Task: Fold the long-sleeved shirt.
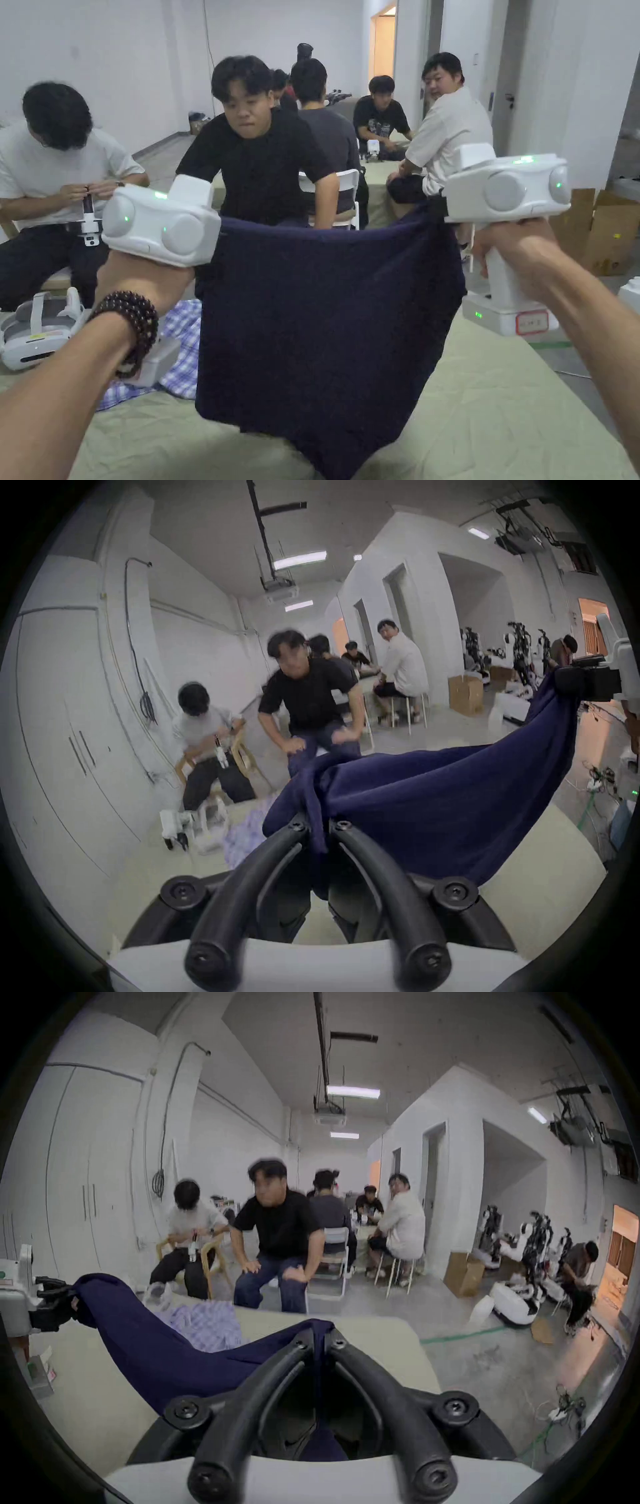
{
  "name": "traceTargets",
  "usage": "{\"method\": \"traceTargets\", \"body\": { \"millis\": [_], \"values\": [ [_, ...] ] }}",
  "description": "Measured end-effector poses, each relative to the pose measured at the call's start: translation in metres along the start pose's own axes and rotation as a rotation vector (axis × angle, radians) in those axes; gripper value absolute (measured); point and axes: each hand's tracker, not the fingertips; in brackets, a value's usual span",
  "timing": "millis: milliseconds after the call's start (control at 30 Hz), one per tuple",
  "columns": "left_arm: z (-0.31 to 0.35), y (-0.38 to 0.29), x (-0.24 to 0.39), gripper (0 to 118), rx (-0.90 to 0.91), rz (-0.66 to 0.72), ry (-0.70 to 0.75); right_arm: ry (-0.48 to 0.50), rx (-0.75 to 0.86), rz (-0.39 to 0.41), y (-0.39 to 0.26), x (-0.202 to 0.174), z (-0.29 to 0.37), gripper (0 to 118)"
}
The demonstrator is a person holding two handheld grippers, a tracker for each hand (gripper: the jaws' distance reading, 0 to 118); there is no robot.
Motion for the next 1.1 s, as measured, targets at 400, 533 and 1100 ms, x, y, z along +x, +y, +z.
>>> {"method": "traceTargets", "body": {
  "millis": [400,533,1100],
  "values": [
    [-0.002,-0.144,0.026,10,-0.101,0.156,-0.12,0.079,-0.134,-0.046,-0.148,0.002,0.011,2],
    [0.072,-0.195,0.031,10,-0.073,0.112,-0.119,0.129,-0.113,-0.02,-0.194,-0.004,0.089,2],
    [0.145,-0.414,0.11,52,-0.592,0.021,-0.231,0.202,-0.831,0.092,-0.445,-0.052,0.151,7]
  ]
}}
